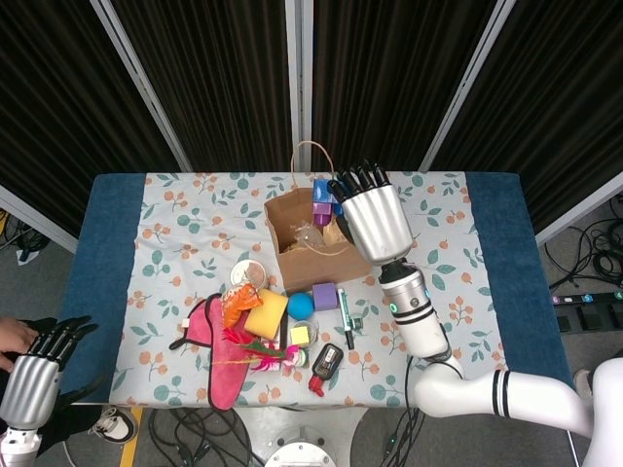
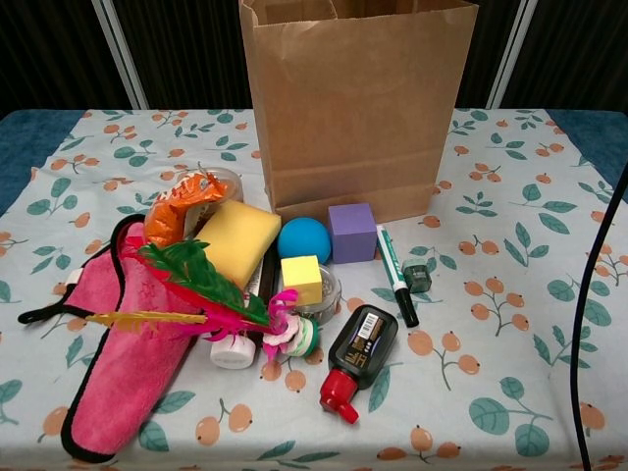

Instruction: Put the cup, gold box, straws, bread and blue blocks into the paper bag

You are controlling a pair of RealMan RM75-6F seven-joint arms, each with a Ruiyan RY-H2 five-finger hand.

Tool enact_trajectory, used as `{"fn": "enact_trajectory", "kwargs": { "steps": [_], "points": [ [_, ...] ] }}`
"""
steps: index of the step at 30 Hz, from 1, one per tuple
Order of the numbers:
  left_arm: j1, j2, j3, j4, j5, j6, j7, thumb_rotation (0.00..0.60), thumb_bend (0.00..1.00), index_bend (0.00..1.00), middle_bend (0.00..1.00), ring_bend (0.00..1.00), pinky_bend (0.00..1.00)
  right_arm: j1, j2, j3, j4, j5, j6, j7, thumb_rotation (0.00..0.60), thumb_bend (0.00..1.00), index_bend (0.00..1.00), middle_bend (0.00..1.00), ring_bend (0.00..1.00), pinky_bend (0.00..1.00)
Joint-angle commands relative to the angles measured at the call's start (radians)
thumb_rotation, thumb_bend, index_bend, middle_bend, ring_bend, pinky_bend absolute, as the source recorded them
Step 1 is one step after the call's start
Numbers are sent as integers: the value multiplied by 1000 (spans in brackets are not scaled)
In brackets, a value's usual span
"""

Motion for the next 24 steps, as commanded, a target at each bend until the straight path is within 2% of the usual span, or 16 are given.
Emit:
{"fn": "enact_trajectory", "kwargs": {
  "steps": [1,7,15,18,24],
  "points": [
    [0,0,0,0,-1,-1,0,600,173,294,313,215,261,1,17,-10,-18,23,-21,10,600,28,281,326,166,109],
    [0,-1,0,1,-1,-2,0,600,173,294,313,215,261,0,40,-14,-42,31,-17,27,600,0,228,290,132,75],
    [0,-2,0,2,-3,-4,0,600,173,294,313,215,261,-15,77,0,-95,3,36,59,600,0,227,292,138,65],
    [-1,-2,0,2,-6,-8,-1,600,173,294,313,214,261,-33,125,25,-162,-34,77,68,600,3,226,295,140,65],
    [-1,-4,4,1,-3,-12,2,600,173,294,313,214,261,-127,324,114,-373,-88,172,98,600,3,226,297,140,65]
  ]
}}
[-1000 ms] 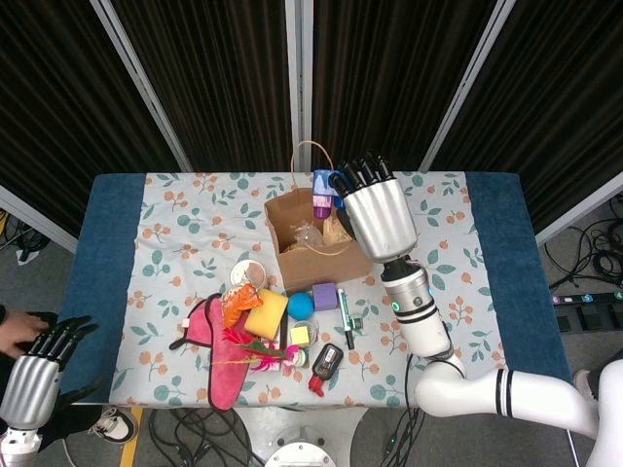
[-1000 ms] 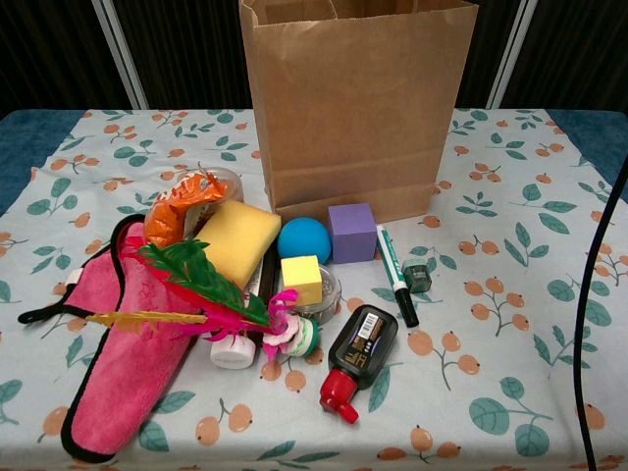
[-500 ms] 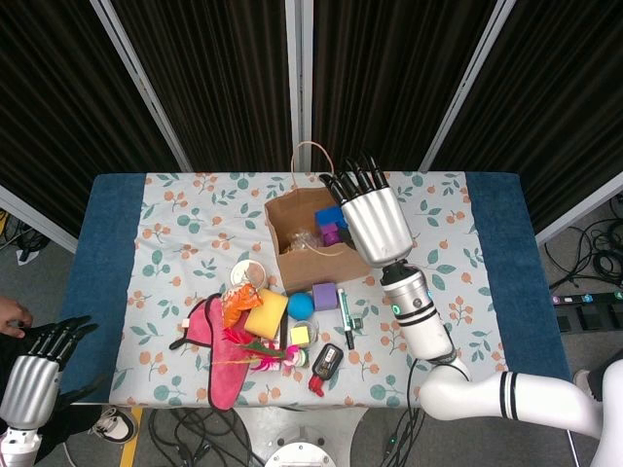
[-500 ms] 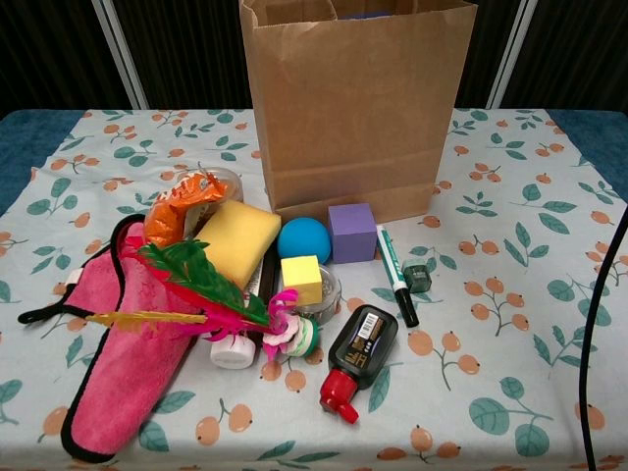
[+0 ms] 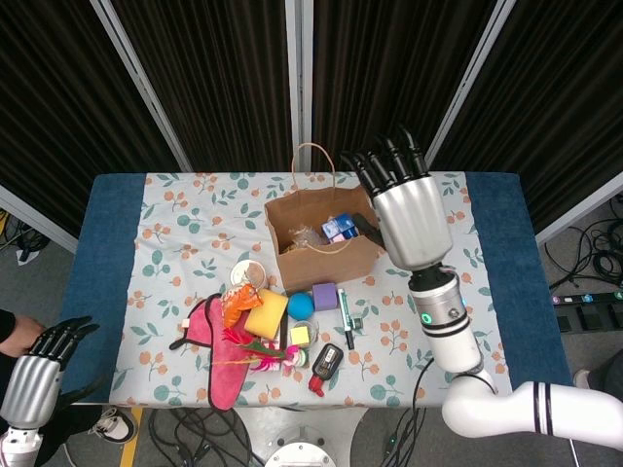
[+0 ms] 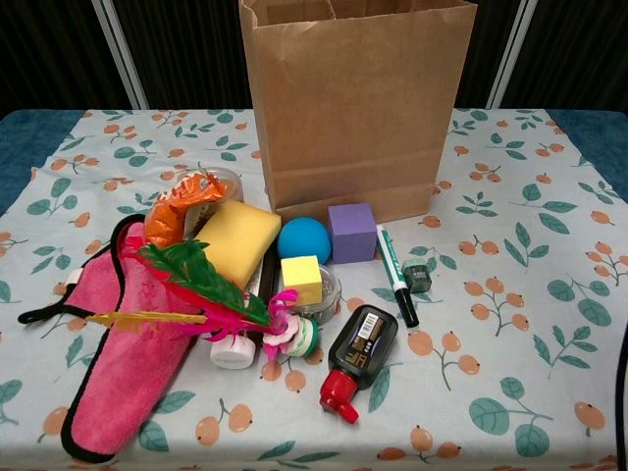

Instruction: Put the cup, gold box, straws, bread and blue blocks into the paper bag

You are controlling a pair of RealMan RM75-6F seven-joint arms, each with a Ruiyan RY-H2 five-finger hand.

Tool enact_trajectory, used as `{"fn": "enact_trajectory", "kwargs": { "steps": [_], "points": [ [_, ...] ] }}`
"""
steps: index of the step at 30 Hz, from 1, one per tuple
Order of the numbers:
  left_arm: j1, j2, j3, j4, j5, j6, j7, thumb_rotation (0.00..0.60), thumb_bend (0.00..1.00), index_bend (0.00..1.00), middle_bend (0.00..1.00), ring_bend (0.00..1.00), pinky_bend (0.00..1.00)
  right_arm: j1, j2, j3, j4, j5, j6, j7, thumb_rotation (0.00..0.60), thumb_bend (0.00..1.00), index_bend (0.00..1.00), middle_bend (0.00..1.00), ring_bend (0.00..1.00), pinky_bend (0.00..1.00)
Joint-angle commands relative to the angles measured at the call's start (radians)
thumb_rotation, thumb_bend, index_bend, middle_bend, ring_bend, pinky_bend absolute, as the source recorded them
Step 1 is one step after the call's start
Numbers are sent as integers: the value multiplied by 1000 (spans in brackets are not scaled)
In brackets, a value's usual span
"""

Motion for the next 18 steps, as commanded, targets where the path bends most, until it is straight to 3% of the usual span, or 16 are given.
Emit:
{"fn": "enact_trajectory", "kwargs": {
  "steps": [1,3,5,8,12,16,18],
  "points": [
    [0,0,1,-2,1,-1,0,600,173,294,313,214,261,-105,164,64,-162,-62,89,47,600,3,226,297,140,65],
    [-1,0,0,-4,1,-1,1,600,173,294,313,214,261,-174,229,50,-217,-118,128,87,600,5,226,297,140,65],
    [-1,0,1,-6,2,-1,2,600,173,294,313,214,261,-274,293,-5,-258,-212,181,147,600,7,226,300,140,65],
    [-3,0,4,-10,8,-3,5,600,173,294,313,215,261,-435,364,-150,-261,-360,242,216,600,5,226,303,140,65],
    [-4,0,10,-13,19,-4,16,600,173,294,313,214,261,-623,387,-363,-132,-480,297,284,600,3,226,302,137,67],
    [-4,1,10,-15,17,-6,18,600,173,294,313,215,261,-723,334,-478,38,-451,295,356,600,0,226,285,115,52],
    [-4,2,10,-17,20,-4,21,600,173,294,313,214,261,-755,295,-509,123,-436,295,409,600,0,219,273,99,29]
  ]
}}
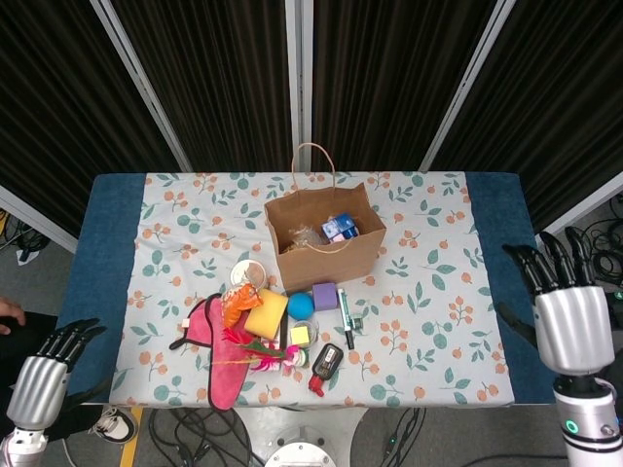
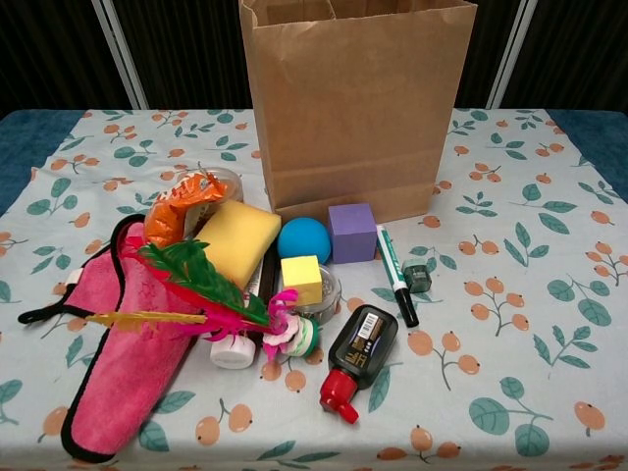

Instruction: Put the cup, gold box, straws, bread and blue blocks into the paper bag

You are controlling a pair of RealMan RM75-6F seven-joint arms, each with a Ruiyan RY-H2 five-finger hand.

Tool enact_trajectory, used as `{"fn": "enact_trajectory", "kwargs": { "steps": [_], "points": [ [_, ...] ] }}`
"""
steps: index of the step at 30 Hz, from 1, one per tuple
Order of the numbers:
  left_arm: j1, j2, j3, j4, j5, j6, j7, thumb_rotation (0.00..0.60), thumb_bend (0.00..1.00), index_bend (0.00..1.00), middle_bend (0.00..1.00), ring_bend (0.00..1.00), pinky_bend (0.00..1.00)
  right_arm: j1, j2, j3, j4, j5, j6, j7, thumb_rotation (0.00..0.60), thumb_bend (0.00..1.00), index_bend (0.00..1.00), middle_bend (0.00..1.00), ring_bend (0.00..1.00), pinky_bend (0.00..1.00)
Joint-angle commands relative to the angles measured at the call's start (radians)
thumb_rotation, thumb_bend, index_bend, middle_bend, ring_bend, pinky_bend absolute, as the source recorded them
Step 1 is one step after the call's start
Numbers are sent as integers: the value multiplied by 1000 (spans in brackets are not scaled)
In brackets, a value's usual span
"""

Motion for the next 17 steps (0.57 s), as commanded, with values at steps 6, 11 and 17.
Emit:
{"fn": "enact_trajectory", "kwargs": {
  "steps": [6,11,17],
  "points": [
    [-2,-1,6,3,14,-2,25,600,173,294,313,215,261,-193,-149,-189,460,-17,28,301,600,0,159,225,39,0],
    [-1,-2,4,9,8,-3,31,600,172,294,313,215,261,-224,-217,-187,589,-34,62,340,600,0,149,215,25,0],
    [-3,0,5,15,5,-13,31,600,173,294,313,214,261,-220,-240,-164,629,-45,65,386,600,0,148,214,24,0]
  ]
}}
